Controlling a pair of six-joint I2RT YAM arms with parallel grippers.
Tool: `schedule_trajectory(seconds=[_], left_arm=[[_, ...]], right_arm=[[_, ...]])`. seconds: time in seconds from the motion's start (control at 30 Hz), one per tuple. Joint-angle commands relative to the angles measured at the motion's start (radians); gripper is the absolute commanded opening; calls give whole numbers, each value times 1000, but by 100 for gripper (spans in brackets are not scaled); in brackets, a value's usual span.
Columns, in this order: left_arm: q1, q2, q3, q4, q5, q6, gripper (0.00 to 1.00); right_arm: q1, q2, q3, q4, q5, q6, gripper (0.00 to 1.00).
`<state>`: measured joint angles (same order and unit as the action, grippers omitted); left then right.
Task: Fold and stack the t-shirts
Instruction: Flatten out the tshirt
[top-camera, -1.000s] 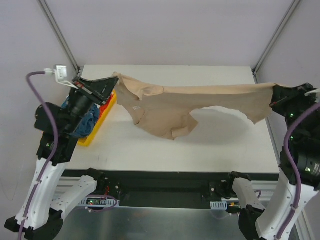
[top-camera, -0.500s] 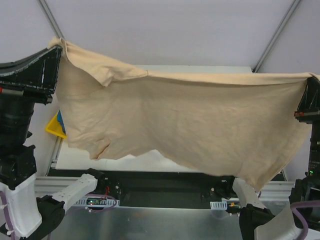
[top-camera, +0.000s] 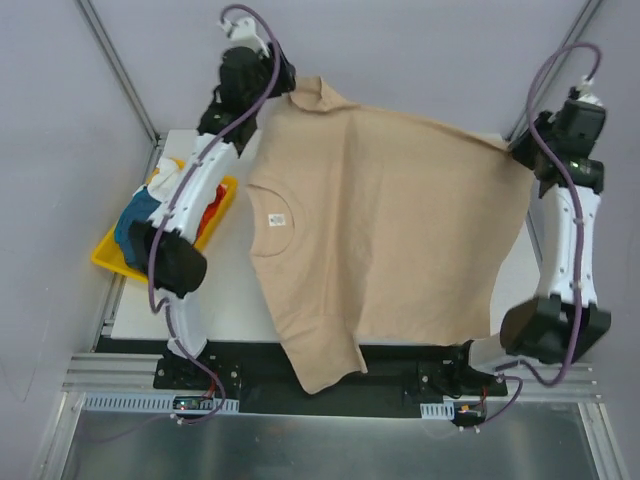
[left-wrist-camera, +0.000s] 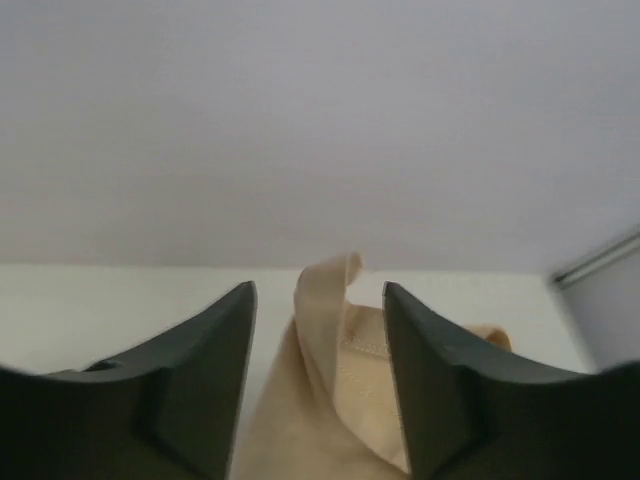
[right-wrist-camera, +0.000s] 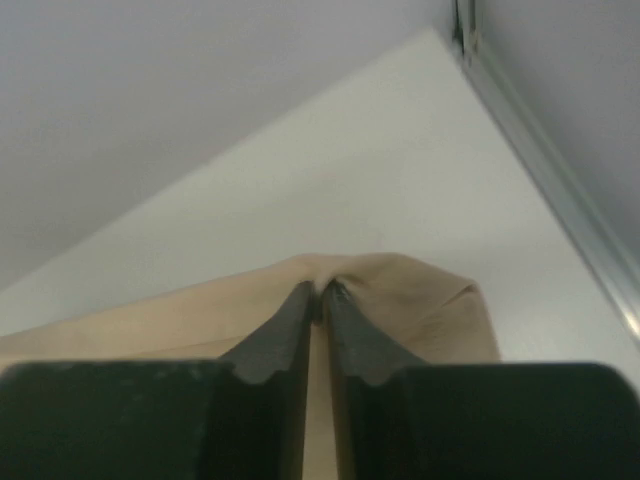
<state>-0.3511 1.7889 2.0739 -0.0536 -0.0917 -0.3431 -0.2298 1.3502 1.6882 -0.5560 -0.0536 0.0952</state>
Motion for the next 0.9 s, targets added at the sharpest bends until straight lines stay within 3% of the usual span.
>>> schedule_trajectory(seconds=[0.0,0.07,0.1,0.13,0.27,0.4,0.57,0.87], left_arm=[[9,255,118,-121,-91,90,71],[6,337,178,-181,-65,96,99],[4,340,173,-196,-53,96,99],[3,336,161,-196,-45,93,99],[-3,247,39,-196,-17,67,99],[-23,133,-150,-196,33,33,99],[-60,26,-383,-195,193,-53,99],[-244,101,-514,-196,302,-132,99]], right_arm=[[-16,219,-68,85,-77,0,25],[-29,375,40,44,-164,-14,43],[-37,420,77,-11,-189,-23,82],[-39,473,105,-34,-204,-32,97],[-37,448,76,-32,-215,-32,97],[-36,347,-132,14,-219,-22,97],[-13,225,-353,22,-212,-20,97],[17,168,-582,-9,-152,-11,97]])
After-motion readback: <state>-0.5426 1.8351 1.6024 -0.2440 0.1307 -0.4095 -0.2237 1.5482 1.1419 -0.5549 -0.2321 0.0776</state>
